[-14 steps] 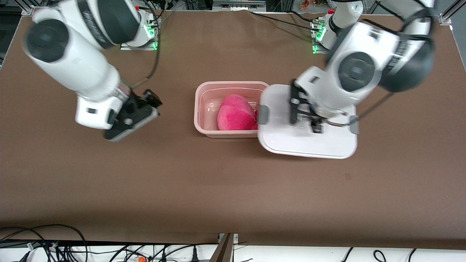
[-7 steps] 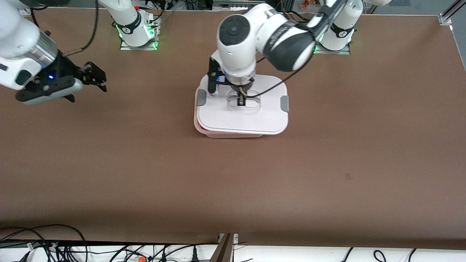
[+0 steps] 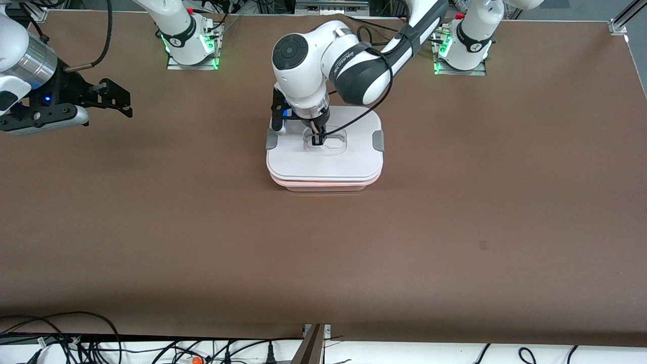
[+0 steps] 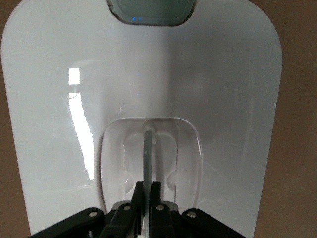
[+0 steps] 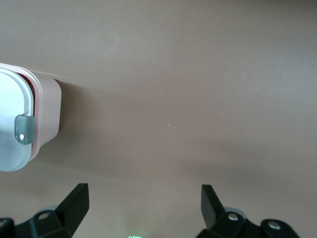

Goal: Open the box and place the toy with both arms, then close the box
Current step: 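Press the lid down and open the left gripper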

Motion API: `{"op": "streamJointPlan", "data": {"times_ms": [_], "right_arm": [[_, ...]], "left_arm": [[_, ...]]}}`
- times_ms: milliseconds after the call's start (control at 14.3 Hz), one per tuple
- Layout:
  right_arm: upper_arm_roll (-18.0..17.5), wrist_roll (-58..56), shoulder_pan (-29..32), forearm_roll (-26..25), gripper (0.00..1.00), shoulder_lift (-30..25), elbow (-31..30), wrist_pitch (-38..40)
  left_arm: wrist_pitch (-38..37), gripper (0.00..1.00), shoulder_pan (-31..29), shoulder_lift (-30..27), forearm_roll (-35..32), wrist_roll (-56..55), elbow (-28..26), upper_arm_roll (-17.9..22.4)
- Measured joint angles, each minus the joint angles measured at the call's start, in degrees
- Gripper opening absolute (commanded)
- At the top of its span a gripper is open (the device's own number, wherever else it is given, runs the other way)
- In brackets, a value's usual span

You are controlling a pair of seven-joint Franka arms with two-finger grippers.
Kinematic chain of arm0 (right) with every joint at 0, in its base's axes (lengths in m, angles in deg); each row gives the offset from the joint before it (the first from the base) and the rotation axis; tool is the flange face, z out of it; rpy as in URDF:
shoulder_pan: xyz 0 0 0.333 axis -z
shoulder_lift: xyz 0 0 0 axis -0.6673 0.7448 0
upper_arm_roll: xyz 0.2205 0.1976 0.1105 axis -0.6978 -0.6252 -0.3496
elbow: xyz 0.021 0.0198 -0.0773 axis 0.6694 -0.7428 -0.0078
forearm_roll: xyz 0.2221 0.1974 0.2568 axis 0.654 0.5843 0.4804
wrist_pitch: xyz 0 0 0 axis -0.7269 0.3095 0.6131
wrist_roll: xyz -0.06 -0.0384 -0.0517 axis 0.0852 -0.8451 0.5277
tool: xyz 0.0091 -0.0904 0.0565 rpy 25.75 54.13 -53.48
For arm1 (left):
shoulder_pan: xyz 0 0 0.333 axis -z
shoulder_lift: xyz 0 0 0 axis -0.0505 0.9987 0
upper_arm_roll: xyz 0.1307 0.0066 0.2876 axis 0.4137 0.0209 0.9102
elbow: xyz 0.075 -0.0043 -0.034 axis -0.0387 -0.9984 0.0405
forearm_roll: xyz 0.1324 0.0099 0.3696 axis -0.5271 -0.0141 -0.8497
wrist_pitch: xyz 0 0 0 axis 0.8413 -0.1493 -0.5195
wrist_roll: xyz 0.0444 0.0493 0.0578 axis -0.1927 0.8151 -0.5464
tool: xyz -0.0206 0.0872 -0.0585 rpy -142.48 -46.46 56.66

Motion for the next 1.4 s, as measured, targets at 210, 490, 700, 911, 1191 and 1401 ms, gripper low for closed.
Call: {"op": "streamJointPlan", "data": {"times_ms": [210,490,700,911,1191,1401], "right_arm": [[0.9,0.0,0.1,0.0,1.00,0.0,0.2,0.2],[1.3,0.0,0.1,-0.1,1.00,0.0,1.9,0.2],[1.4,0.3,0.1,-0.2,1.00,0.8,2.0,0.5],[1.6,0.5,0.1,-0.2,1.00,1.5,2.0,1.7],[2.6,0.5,0.2,-0.3,1.00,1.5,2.0,1.7],[2.8,0.5,0.2,-0.3,1.00,1.5,2.0,1.7]], "left_arm": [[0.1,0.00,0.0,1.5,-1.6,-0.9,0.0,0.4],[0.4,0.00,0.0,1.9,-1.8,-1.3,0.1,0.5],[0.4,0.00,0.2,2.0,-1.9,-3.9,0.1,0.5],[0.4,0.00,0.4,2.1,-2.0,-4.9,0.1,0.6],[0.9,0.00,0.4,2.1,-2.0,-5.9,0.1,0.6],[2.2,0.00,0.5,2.4,-2.0,-6.6,0.1,0.6]]}}
